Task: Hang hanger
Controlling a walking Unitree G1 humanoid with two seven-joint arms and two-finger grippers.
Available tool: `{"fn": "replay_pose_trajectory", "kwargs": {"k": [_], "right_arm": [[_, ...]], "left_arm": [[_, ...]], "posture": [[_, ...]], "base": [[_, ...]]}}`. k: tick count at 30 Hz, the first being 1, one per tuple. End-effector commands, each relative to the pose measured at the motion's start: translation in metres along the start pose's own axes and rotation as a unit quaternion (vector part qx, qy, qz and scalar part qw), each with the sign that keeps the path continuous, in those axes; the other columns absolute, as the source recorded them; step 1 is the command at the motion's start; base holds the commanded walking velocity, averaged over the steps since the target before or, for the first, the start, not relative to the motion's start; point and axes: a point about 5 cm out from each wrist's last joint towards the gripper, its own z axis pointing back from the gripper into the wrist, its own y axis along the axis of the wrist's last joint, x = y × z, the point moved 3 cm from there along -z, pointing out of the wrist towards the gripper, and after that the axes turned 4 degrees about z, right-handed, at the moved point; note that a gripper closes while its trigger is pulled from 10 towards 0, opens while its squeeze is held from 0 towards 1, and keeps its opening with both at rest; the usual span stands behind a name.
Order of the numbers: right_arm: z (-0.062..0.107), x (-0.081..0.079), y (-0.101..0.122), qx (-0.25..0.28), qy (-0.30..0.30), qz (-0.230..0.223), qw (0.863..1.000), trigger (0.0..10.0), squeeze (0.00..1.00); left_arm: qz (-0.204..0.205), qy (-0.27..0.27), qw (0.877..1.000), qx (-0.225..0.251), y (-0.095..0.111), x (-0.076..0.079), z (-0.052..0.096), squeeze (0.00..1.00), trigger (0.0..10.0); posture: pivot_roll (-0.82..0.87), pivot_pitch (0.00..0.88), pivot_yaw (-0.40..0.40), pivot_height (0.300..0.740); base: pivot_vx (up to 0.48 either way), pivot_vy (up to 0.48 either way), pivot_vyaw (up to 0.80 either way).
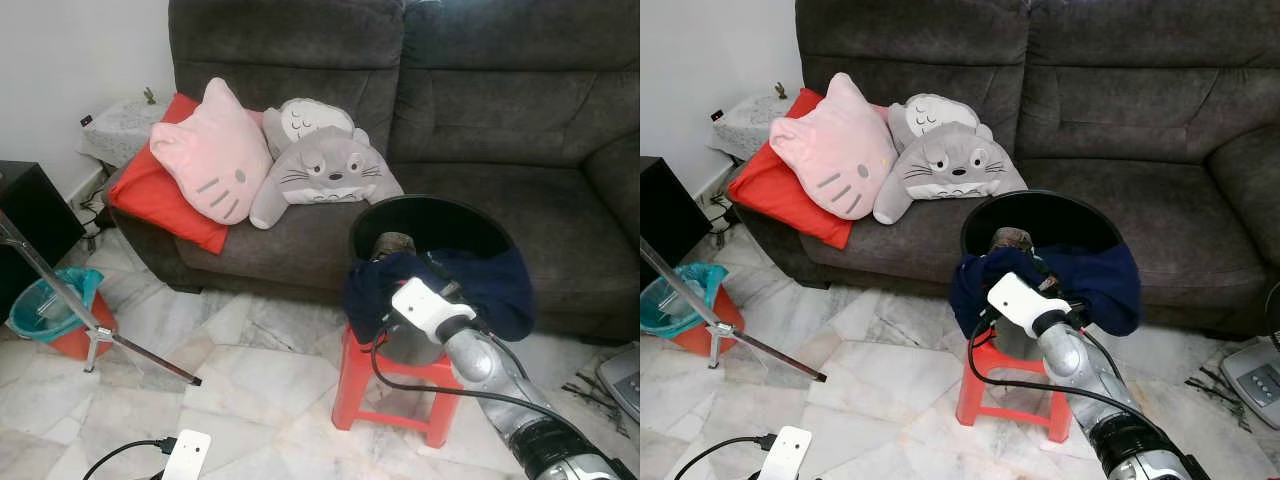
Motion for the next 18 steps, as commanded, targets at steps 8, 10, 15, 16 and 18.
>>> {"fn": "replay_pose_trajectory", "kwargs": {"k": [8,10,15,16,18], "right_arm": [[-0.002,-0.003,-0.004,-0.022,-0.008,-0.037,0.999,10.0,0.00],[-0.001,-0.009,-0.008,-0.035,0.003,-0.051,0.998,10.0,0.00],[0.000,-0.014,-0.008,-0.036,0.005,-0.068,0.997,6.4,0.00],[0.000,-0.014,-0.008,-0.037,0.003,-0.076,0.996,6.4,0.00],[0.000,-0.014,-0.008,-0.037,0.005,-0.085,0.996,0.0,0.00]], "left_arm": [[-0.009,0.001,1.000,-0.002,-0.001,0.000,0.000,0.00,10.0],[-0.009,0.001,1.000,-0.001,-0.001,0.000,0.000,0.00,10.0],[-0.010,0.001,1.000,-0.001,-0.001,0.000,0.000,0.00,10.0],[-0.010,0.001,1.000,-0.001,-0.001,0.000,0.000,0.00,10.0],[-0.010,0.001,1.000,-0.001,-0.001,0.000,0.000,0.00,10.0]], "posture": [[-0.03,0.000,0.059,0.740],[-0.03,0.000,0.058,0.740],[-0.03,0.000,0.058,0.740],[-0.03,0.000,0.058,0.740],[-0.03,0.000,0.059,0.740]], "base": [[0.000,0.000,0.00],[0.000,0.000,0.00],[0.000,0.000,0.00],[0.000,0.000,0.00],[0.000,0.000,0.00]]}}
